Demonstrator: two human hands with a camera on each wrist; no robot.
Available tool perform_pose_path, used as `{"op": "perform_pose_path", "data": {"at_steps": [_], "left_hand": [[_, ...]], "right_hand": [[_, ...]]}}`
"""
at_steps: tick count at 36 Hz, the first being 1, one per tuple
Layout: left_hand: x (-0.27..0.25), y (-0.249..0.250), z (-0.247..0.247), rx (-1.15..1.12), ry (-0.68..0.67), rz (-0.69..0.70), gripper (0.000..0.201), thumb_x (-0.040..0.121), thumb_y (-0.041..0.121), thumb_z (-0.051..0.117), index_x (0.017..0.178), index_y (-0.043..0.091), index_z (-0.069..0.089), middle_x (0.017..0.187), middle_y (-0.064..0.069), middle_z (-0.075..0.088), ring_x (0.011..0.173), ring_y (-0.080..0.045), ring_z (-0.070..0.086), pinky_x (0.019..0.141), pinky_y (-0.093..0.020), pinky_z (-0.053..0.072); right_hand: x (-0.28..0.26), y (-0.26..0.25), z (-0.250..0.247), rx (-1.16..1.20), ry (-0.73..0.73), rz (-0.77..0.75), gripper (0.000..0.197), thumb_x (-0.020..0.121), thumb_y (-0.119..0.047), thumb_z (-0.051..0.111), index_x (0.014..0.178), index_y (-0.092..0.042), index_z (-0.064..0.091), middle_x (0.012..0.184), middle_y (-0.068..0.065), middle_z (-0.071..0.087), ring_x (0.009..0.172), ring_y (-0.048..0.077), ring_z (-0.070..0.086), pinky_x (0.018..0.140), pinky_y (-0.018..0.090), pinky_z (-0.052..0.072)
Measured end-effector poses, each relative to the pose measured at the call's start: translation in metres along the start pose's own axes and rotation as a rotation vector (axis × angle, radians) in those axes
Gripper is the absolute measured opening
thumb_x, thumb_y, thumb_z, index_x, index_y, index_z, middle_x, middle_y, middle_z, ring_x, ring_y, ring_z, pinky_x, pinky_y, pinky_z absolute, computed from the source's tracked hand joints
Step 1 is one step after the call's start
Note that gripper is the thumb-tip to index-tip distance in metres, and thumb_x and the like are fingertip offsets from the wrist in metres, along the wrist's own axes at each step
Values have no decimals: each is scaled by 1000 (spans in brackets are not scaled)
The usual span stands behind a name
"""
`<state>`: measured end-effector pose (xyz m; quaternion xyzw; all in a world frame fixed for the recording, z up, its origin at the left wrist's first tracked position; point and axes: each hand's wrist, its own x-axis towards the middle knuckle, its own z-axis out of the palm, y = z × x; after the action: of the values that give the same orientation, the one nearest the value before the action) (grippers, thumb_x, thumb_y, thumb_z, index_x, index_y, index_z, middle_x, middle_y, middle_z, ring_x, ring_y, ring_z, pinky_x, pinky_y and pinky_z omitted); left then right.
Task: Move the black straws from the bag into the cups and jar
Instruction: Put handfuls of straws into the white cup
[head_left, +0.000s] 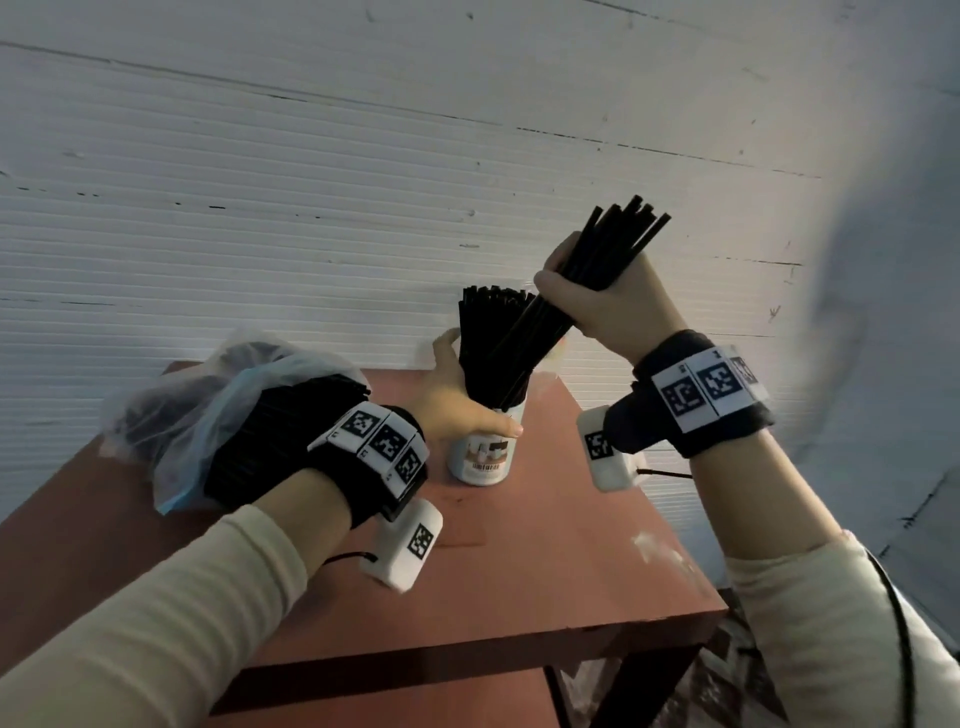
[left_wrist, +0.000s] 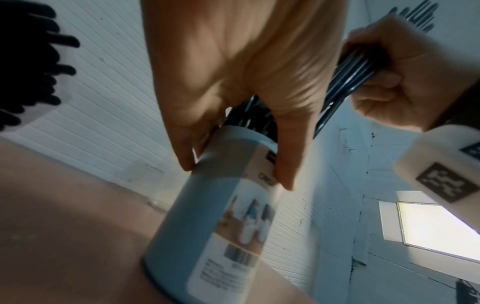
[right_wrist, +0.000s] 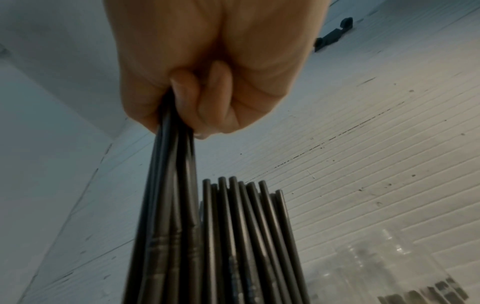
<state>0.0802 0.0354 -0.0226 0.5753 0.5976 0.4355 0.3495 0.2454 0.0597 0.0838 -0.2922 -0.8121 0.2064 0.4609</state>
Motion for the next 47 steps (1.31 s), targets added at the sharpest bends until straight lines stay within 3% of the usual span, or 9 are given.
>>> {"op": "perform_pose_path", "data": {"at_steps": [6,11,21,30,34,38,41,43,47], "left_hand": [[12,-4,-8,120,-24,16,86,56,19,93,125,23,41,114,5,59,109,-15,58,95,-35,50],[10,4,-13,142,-108,93,56,63,10,89,95,38,52,100,14,64,98,-6,60,78,-21,47],[9,2,-18,80,-227,85,55,65,4,86,108,26,60,105,7,69,97,-4,63,71,-16,49],[4,-5,-12,66,-173,86,77,40,34,93,112,29,63,106,9,72,104,-11,66,95,-41,53],[0,-7,-12,74,-170,118,72,59,16,91,119,28,55,112,8,68,108,-9,63,96,-37,51],[-3,-9,-15,56,-185,143,75,64,10,89,124,29,48,116,10,65,109,-4,60,90,-25,50],[-2,-9,-15,60,-184,148,72,64,12,89,122,29,49,114,10,65,107,-4,61,88,-22,50],[-2,-9,-14,46,-194,150,72,65,11,89,122,29,49,116,7,65,109,-7,61,93,-29,50],[-2,-14,-13,-10,-198,138,65,67,5,86,114,33,52,116,4,66,109,-11,63,96,-36,51]], "right_hand": [[9,2,1,-22,-3,-30,8,86,-9,64,81,-3,62,66,-6,57,57,-2,54,55,11,43],[15,-2,8,-30,-21,-77,8,84,-8,65,80,-1,61,72,4,60,66,5,58,63,17,50],[16,2,19,-79,-123,-117,10,83,-10,66,79,-2,61,69,2,59,65,7,57,61,16,47],[2,8,21,-118,-159,-105,12,82,-14,68,78,-4,63,70,4,62,67,12,59,64,28,51],[-4,12,26,-188,-158,-115,20,79,-29,67,76,-11,61,71,6,63,69,22,61,67,44,53],[-4,20,29,-229,-105,-173,20,75,-38,66,77,-19,61,82,6,62,82,21,59,74,43,51],[-3,29,34,-333,-78,-165,25,70,-56,55,87,-37,57,109,6,56,104,25,50,95,38,38],[-5,32,41,-413,-103,-117,48,70,-61,46,105,-30,56,123,3,44,115,24,38,101,35,29],[-14,29,52,-350,-16,-74,87,72,-68,52,137,-12,34,137,5,29,128,19,31,108,45,34]]}}
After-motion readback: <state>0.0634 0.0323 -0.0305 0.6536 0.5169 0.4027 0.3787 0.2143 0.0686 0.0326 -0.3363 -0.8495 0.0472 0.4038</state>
